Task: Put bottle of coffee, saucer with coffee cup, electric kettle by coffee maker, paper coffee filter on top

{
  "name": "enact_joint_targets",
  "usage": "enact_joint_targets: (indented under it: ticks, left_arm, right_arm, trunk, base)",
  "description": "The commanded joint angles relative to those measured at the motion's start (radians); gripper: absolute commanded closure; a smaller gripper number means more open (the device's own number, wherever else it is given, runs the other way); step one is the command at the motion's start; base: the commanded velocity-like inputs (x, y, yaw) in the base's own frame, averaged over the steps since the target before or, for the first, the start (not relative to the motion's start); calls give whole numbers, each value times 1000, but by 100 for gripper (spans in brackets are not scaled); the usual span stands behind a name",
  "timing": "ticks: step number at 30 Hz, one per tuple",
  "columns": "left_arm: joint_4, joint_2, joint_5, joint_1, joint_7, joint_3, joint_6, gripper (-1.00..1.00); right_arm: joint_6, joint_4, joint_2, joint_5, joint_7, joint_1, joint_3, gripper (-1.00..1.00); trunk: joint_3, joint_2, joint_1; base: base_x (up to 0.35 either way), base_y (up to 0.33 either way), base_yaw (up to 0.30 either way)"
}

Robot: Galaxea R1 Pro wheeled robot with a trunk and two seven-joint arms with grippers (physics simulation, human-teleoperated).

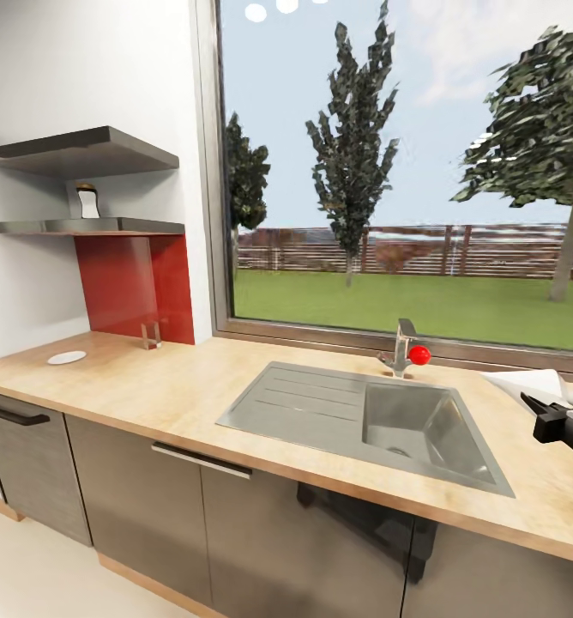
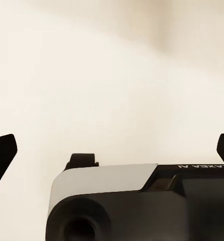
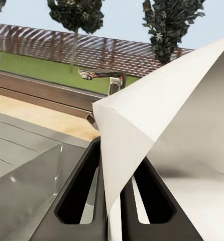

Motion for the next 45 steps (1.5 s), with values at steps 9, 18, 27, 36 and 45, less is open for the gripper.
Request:
enact_joint_targets:
  ticks: [9,18,27,36,45]
  left_arm:
    - [-1,-1,0,0,0,1,-1,-100]
    - [-1,-1,0,0,0,1,-1,-100]
    - [-1,0,0,0,0,1,-1,-100]
    - [-1,-1,0,0,0,0,-1,-100]
    - [-1,-1,0,0,0,0,-1,-100]
  right_arm:
    - [10,-1,0,1,3,-1,-1,100]
    - [10,-1,0,1,3,-1,-1,100]
    - [10,-1,0,1,3,-1,-1,100]
    - [10,-1,0,1,3,-1,-1,100]
    - [10,-1,0,1,3,-1,-1,100]
  trunk:
    - [-1,-1,0]
    - [-1,-1,0]
    - [-1,-1,0]
    - [-1,-1,0]
    - [-1,-1,0]
  base:
    - [0,0,0]
    - [0,0,0]
    - [0,0,0]
    - [0,0,0]
    - [0,0,0]
